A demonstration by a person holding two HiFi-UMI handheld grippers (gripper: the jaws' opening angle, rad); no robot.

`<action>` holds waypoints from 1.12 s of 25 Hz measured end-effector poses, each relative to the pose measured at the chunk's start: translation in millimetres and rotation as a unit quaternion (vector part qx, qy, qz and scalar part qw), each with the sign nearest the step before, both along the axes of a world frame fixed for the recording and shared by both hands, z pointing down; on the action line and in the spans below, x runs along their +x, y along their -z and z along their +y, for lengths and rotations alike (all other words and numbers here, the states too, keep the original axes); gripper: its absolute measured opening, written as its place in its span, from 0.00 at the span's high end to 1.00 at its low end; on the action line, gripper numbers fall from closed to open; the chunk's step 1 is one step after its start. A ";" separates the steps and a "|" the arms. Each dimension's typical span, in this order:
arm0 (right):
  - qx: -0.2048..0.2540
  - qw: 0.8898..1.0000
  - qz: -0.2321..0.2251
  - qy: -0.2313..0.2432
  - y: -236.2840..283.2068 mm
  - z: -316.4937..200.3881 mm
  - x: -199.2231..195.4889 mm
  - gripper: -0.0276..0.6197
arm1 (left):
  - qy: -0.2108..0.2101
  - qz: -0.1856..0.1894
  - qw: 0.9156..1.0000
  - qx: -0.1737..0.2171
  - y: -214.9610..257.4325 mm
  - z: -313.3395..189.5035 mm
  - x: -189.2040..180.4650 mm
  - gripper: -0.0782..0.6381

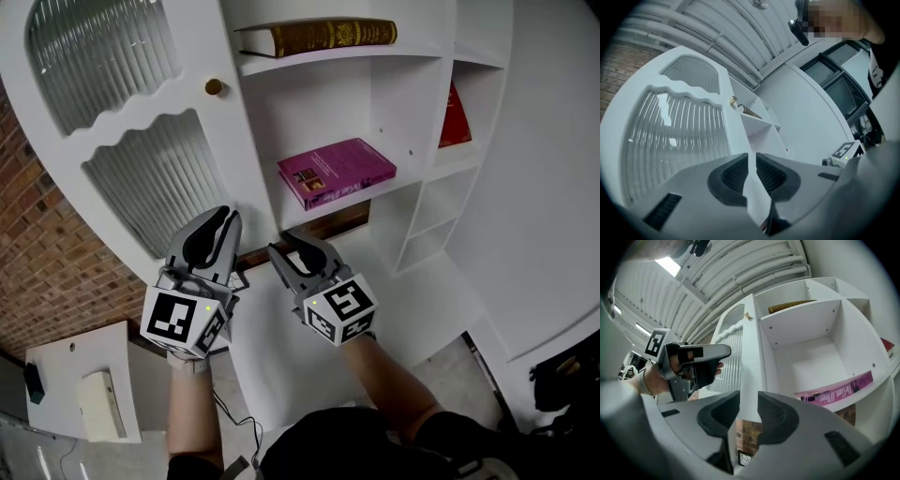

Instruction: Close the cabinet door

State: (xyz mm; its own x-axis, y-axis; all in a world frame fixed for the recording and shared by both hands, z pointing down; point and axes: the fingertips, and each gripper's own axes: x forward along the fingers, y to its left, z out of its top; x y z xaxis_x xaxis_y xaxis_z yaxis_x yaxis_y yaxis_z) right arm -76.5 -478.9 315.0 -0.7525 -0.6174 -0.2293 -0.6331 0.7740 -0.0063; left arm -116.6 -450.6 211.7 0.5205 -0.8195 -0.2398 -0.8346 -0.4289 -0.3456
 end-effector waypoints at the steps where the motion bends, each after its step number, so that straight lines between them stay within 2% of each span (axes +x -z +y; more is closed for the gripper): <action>1: -0.002 1.000 0.001 -0.004 -2.0 4.0 0.5 0.76 | -0.003 0.002 1.000 -0.004 -3.7 2.9 -1.7 0.83; 15: -0.033 0.998 0.029 -0.044 -36.5 71.0 -5.7 0.84 | -0.036 0.027 0.997 -0.060 -69.9 54.2 -37.9 0.85; 28: -0.058 0.995 0.071 -0.039 -77.9 135.2 -41.3 0.88 | -0.023 0.062 0.991 -0.114 -140.3 107.1 -94.2 0.88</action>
